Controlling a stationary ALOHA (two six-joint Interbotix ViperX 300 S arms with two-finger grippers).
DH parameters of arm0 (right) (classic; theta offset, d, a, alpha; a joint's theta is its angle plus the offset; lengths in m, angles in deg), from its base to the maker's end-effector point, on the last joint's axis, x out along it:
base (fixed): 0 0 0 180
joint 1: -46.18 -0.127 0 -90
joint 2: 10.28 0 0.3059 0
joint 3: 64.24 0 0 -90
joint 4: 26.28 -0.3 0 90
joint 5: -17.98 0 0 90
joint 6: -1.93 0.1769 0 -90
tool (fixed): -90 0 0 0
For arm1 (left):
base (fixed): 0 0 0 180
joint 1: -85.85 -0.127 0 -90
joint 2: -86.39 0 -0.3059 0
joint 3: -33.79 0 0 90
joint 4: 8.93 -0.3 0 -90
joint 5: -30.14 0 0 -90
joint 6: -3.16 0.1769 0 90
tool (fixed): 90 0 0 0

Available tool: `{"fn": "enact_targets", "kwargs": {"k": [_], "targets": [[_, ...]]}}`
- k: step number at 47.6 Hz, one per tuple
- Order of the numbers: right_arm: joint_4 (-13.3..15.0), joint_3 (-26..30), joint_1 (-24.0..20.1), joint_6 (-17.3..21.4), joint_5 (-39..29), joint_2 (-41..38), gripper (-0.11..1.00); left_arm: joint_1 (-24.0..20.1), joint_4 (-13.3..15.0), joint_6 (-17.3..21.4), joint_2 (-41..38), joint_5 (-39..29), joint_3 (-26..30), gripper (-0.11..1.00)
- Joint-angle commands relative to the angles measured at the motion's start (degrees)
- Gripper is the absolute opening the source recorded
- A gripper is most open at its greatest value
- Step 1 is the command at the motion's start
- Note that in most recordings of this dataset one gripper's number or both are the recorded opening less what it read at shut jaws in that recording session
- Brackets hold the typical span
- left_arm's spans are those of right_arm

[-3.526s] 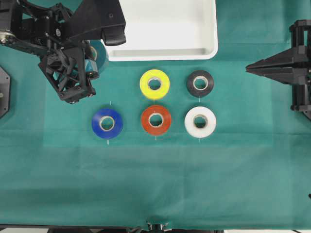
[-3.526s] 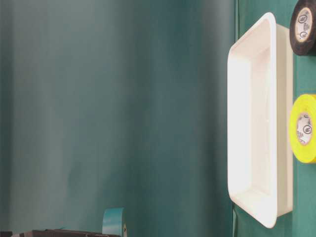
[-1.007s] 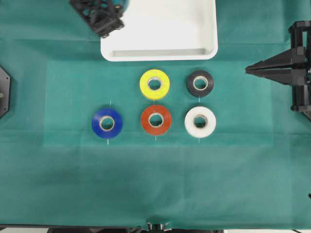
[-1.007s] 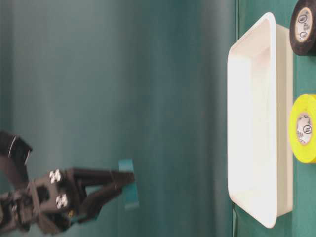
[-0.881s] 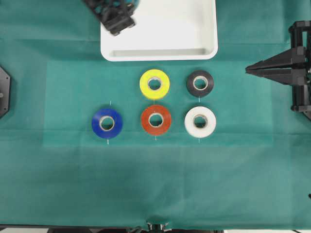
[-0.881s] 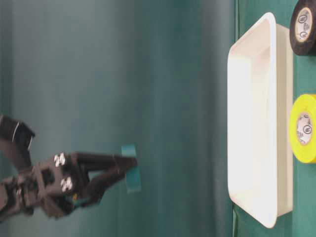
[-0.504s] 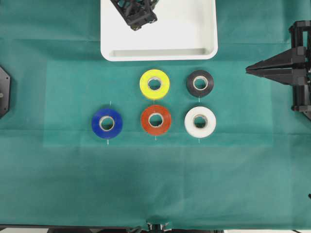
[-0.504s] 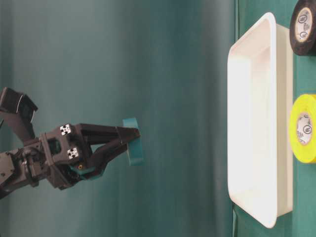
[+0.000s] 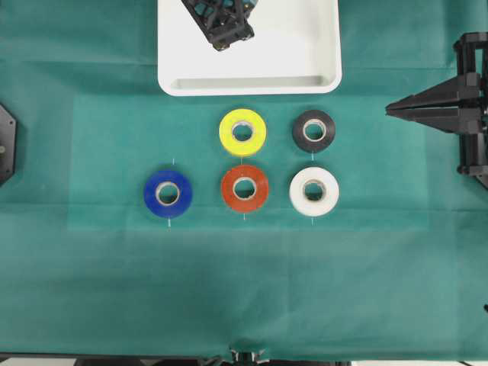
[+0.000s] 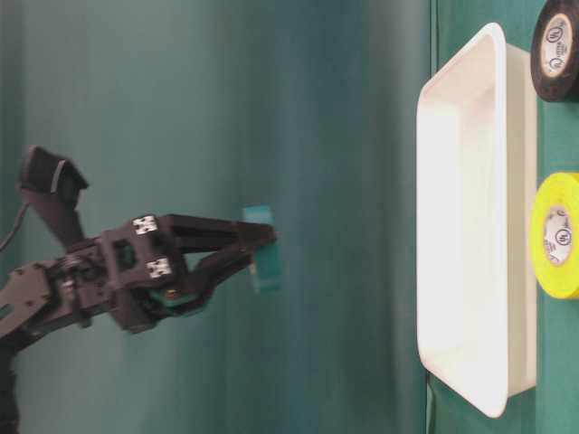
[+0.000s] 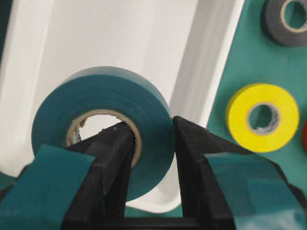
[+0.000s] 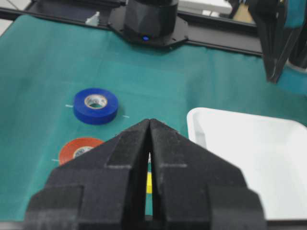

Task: Place the tape from the fixed location into the white case.
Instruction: 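Move the held teal roll over the white tray with the left gripper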

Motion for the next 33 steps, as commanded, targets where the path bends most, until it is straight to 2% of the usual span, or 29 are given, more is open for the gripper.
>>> {"fn": "enact_targets", "kwargs": {"k": [1, 22, 33], "targets": [[0.00, 1.67, 0.09, -0.09, 0.26, -0.26, 0.00, -0.09, 0.00, 0.26, -0.44, 1.58, -0.26, 0.22], [0.00, 1.58, 0.00, -0.09, 0.26, -0.35, 0.00, -1.41, 0.09, 0.18, -7.03, 14.94, -7.65, 0.22], [-0.09, 1.58, 0.09, -0.18, 0.26, -0.35, 0.00, -2.72, 0.09, 0.35, -9.84, 19.16, -8.79, 0.22]]}}
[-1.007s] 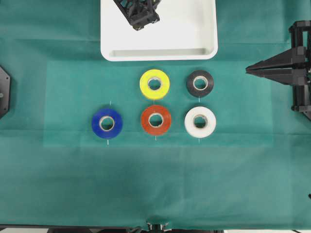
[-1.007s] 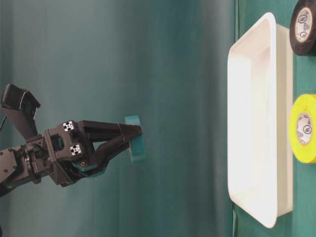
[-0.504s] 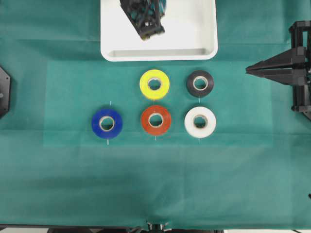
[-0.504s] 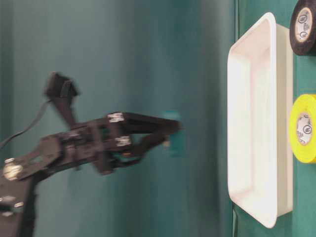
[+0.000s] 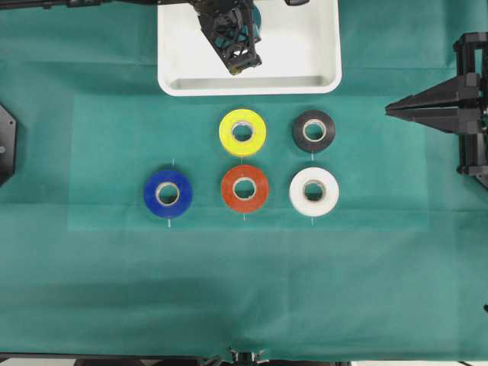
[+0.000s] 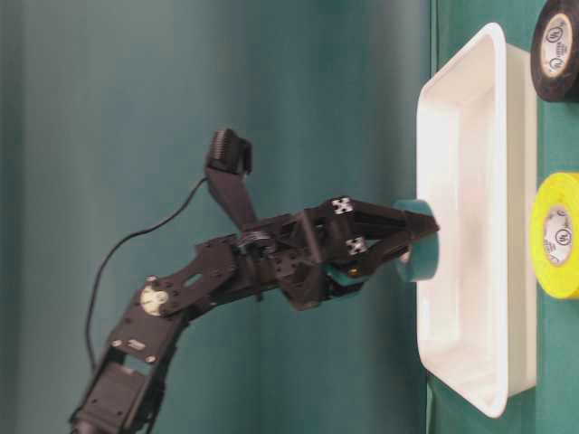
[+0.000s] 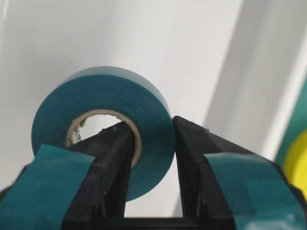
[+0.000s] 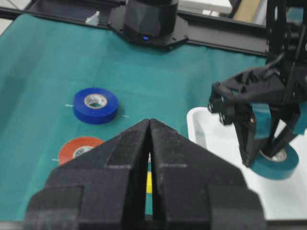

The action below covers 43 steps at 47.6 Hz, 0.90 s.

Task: Place the tape from the fixed location into the white case.
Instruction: 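Move the held teal roll over the white tray with the left gripper, then lower the teal roll into the tray and open the left gripper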

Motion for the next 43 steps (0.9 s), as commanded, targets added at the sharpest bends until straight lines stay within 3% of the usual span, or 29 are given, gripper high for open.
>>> {"fn": "enact_targets", "kwargs": {"k": [1, 26, 43], "targets": [[0.00, 1.58, 0.00, -0.09, 0.18, -0.26, 0.00, -0.62, 0.09, 0.09, 0.44, 1.76, 0.44, 0.22], [0.00, 1.58, 0.09, -0.09, 0.18, -0.26, 0.00, -1.58, 0.26, 0.97, -5.10, 6.59, -0.09, 0.22], [0.00, 1.58, 0.00, -0.18, 0.18, -0.35, 0.00, -1.58, 0.53, 1.14, -5.27, 6.42, -0.09, 0.22]]}}
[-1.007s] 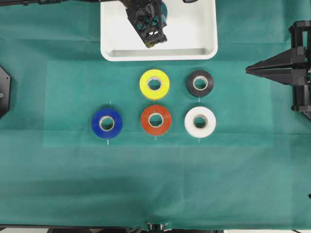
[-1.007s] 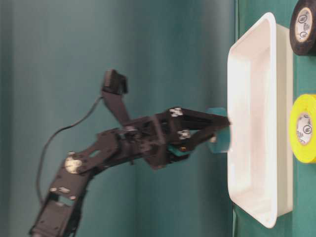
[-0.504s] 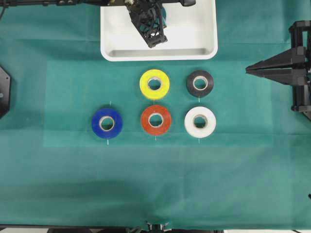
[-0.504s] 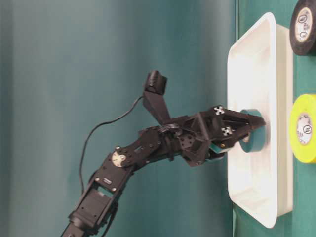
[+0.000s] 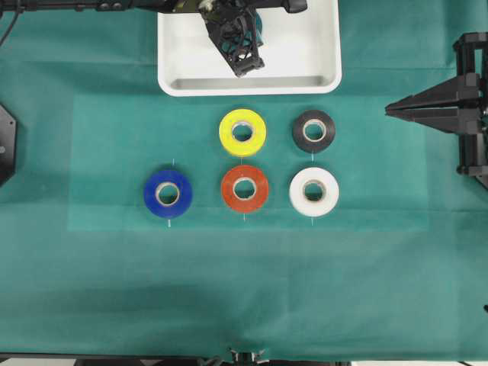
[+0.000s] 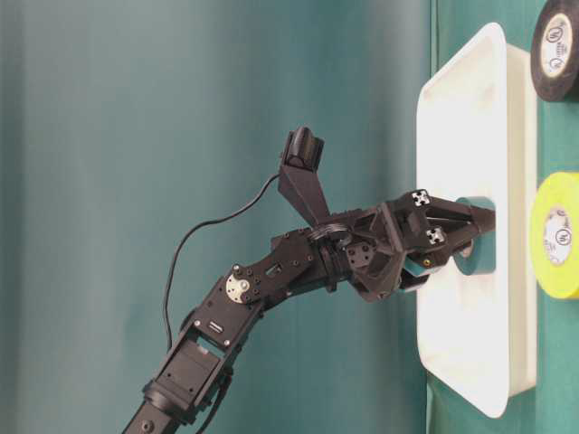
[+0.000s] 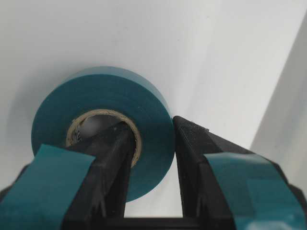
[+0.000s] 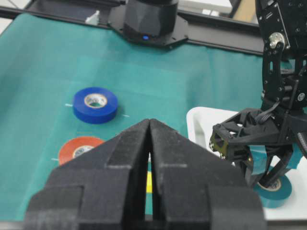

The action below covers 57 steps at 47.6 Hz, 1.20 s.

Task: Place the tape from the fixed location into the white case.
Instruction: 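Lower the teal roll into the tray and open the left gripper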

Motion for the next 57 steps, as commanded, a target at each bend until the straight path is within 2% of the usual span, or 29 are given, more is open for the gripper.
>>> {"fn": "enact_targets", "kwargs": {"k": [1, 12, 14, 18, 23, 27, 47, 57], "targets": [[0.00, 1.49, 0.00, -0.09, 0.18, -0.26, 0.00, 0.09, 0.18, 0.09, 1.23, 0.00, 0.62, 0.22], [-0.09, 1.49, 0.09, -0.09, 0.26, -0.26, 0.00, 0.44, 0.18, 0.09, 1.23, -1.14, 0.70, 0.23], [0.00, 1.58, 0.09, -0.09, 0.26, -0.35, 0.00, 0.62, 0.18, 0.18, 1.14, -0.97, 0.79, 0.27], [-0.09, 1.49, 0.00, -0.09, 0.26, -0.35, 0.00, 0.88, 0.18, 0.26, 1.23, -0.70, 0.79, 0.48], [-0.09, 1.58, 0.00, -0.09, 0.18, -0.35, 0.00, 0.97, 0.18, 1.32, 1.23, -0.53, 0.79, 0.81], [-0.09, 1.49, 0.09, -0.09, 0.18, -0.35, 0.00, 1.05, 0.18, 2.46, 1.32, -0.62, 0.88, 0.96], [-0.09, 1.58, 0.09, -0.09, 0.26, -0.35, 0.00, 1.14, 0.18, 2.81, 3.52, -1.58, 1.05, 0.94], [0.00, 1.58, 0.00, -0.09, 0.26, -0.35, 0.00, 1.14, 0.18, 2.81, 7.91, -3.96, 2.02, 0.94]]}}
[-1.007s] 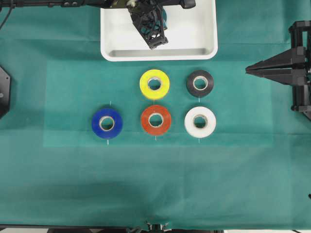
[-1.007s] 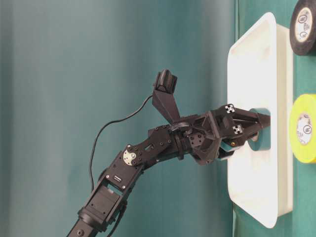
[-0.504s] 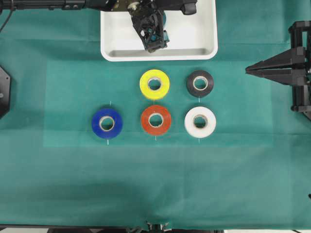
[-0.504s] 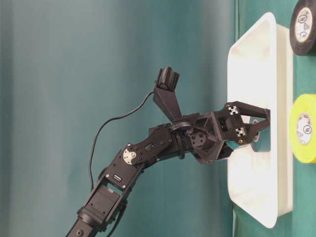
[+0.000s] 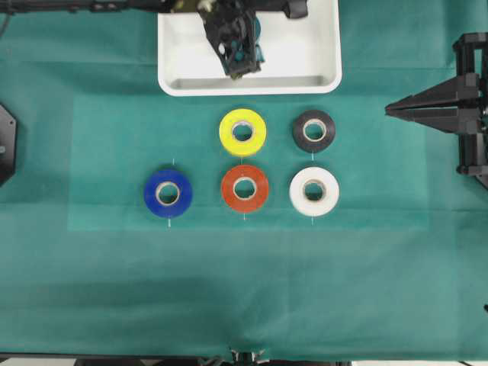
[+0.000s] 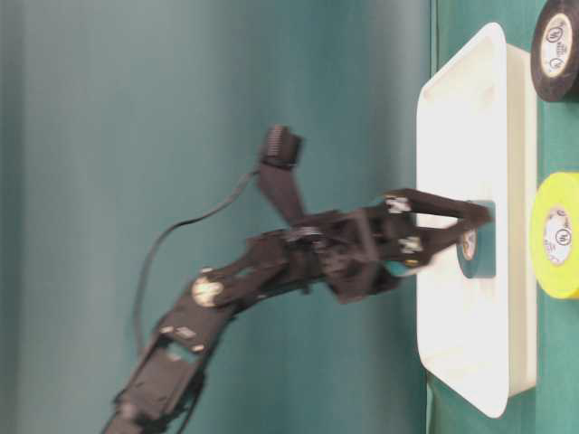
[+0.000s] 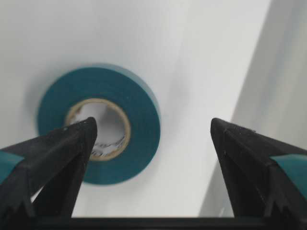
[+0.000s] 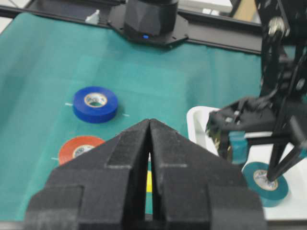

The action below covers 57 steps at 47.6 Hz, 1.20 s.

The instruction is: Place the tape from the fixed location into the white case.

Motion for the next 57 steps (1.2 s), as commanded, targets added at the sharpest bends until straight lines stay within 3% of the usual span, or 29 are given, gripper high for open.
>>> {"fn": "enact_targets", "kwargs": {"k": [1, 25, 57], "targets": [[0.00, 1.58, 0.00, -0.09, 0.26, -0.26, 0.00, 0.09, 0.09, 0.09, 4.75, -0.70, 1.85, 0.94], [0.00, 1.67, 0.00, -0.09, 0.26, -0.26, 0.00, 0.09, 0.09, 0.09, 11.60, -12.66, 7.73, 0.94], [-0.09, 1.85, 0.00, -0.18, 0.18, -0.26, 0.00, 1.05, 0.09, -0.09, 19.34, -18.11, 9.58, 0.94]]}}
